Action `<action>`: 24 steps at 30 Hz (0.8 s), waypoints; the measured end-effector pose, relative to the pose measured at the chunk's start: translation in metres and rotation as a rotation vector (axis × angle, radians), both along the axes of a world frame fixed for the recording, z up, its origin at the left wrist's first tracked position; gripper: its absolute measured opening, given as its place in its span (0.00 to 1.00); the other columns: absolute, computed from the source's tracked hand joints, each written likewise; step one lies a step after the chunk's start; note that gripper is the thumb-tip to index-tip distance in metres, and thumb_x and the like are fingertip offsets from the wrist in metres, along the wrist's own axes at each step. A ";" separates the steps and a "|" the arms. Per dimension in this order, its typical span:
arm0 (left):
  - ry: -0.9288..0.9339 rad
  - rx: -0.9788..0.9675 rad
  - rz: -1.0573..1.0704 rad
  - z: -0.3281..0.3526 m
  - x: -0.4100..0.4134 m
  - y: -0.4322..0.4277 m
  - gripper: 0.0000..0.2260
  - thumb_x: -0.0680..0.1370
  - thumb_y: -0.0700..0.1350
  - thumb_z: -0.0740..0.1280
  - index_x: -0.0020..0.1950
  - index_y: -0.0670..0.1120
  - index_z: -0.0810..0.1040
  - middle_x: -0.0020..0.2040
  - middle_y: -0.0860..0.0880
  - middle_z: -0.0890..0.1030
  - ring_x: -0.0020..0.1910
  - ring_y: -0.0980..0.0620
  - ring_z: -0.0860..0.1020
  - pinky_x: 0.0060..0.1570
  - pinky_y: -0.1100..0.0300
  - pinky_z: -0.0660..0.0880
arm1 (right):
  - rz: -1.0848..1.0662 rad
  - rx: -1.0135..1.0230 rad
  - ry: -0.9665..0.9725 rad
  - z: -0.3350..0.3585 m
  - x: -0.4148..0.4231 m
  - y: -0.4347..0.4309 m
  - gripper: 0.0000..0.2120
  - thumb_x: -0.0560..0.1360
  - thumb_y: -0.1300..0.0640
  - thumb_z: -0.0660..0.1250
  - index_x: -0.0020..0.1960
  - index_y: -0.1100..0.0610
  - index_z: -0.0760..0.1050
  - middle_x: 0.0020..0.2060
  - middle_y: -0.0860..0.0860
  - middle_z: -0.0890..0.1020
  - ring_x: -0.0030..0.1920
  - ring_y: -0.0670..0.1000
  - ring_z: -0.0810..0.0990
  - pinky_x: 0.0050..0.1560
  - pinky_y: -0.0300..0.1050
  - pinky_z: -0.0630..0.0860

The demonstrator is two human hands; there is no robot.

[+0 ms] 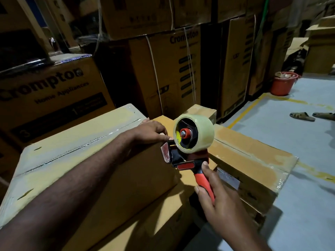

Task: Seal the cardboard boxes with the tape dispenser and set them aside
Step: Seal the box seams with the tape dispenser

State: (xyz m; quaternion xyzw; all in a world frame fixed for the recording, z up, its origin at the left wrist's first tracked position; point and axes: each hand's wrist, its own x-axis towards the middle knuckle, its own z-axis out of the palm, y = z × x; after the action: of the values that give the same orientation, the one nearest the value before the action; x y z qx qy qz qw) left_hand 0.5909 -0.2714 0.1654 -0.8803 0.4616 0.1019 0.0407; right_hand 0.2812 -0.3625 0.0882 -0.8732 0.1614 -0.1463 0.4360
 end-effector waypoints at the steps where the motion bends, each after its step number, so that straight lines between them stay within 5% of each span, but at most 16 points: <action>1: 0.005 0.005 0.010 0.000 -0.001 0.001 0.33 0.69 0.73 0.54 0.58 0.52 0.80 0.54 0.54 0.74 0.60 0.55 0.69 0.74 0.44 0.55 | -0.003 -0.009 0.012 -0.002 0.001 0.003 0.31 0.81 0.42 0.58 0.69 0.26 0.37 0.54 0.34 0.68 0.49 0.35 0.70 0.42 0.25 0.67; 4: 0.025 -0.018 0.042 0.004 -0.013 -0.003 0.36 0.71 0.71 0.52 0.65 0.48 0.78 0.66 0.51 0.75 0.71 0.51 0.67 0.76 0.43 0.50 | -0.008 -0.026 0.043 -0.005 0.009 0.007 0.31 0.82 0.42 0.57 0.67 0.27 0.35 0.62 0.42 0.74 0.57 0.42 0.75 0.48 0.29 0.67; 9: 0.206 -0.166 0.023 -0.004 -0.044 0.012 0.35 0.75 0.64 0.44 0.79 0.54 0.64 0.82 0.53 0.57 0.82 0.52 0.47 0.78 0.44 0.39 | -0.027 -0.034 0.036 -0.011 0.015 0.006 0.34 0.81 0.41 0.58 0.64 0.24 0.32 0.69 0.42 0.73 0.64 0.44 0.74 0.58 0.32 0.69; 13: 0.193 -0.136 0.023 -0.004 -0.045 0.019 0.34 0.76 0.62 0.43 0.79 0.54 0.65 0.82 0.53 0.57 0.81 0.53 0.48 0.78 0.46 0.39 | -0.040 -0.017 0.047 -0.017 0.019 0.010 0.33 0.81 0.41 0.58 0.65 0.25 0.32 0.68 0.44 0.73 0.63 0.44 0.75 0.53 0.32 0.69; 18: 0.328 -0.115 0.064 0.009 -0.035 0.016 0.20 0.87 0.51 0.51 0.76 0.47 0.70 0.78 0.52 0.65 0.78 0.57 0.52 0.75 0.49 0.38 | -0.009 -0.007 0.047 -0.020 0.027 0.018 0.33 0.81 0.41 0.58 0.62 0.21 0.32 0.67 0.43 0.73 0.56 0.40 0.72 0.54 0.32 0.69; 24: 0.173 -0.028 0.049 0.001 -0.036 0.008 0.25 0.81 0.60 0.48 0.70 0.50 0.71 0.66 0.53 0.67 0.76 0.53 0.56 0.76 0.43 0.41 | -0.024 -0.096 0.071 -0.019 0.028 0.018 0.35 0.82 0.40 0.56 0.65 0.27 0.27 0.71 0.41 0.69 0.67 0.44 0.72 0.61 0.35 0.70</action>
State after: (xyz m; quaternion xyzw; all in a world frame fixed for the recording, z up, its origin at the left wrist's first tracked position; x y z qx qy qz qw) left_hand 0.5549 -0.2635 0.1666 -0.8797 0.4431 0.1720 -0.0142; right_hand 0.3091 -0.3442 0.0687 -0.8957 0.1802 -0.1280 0.3859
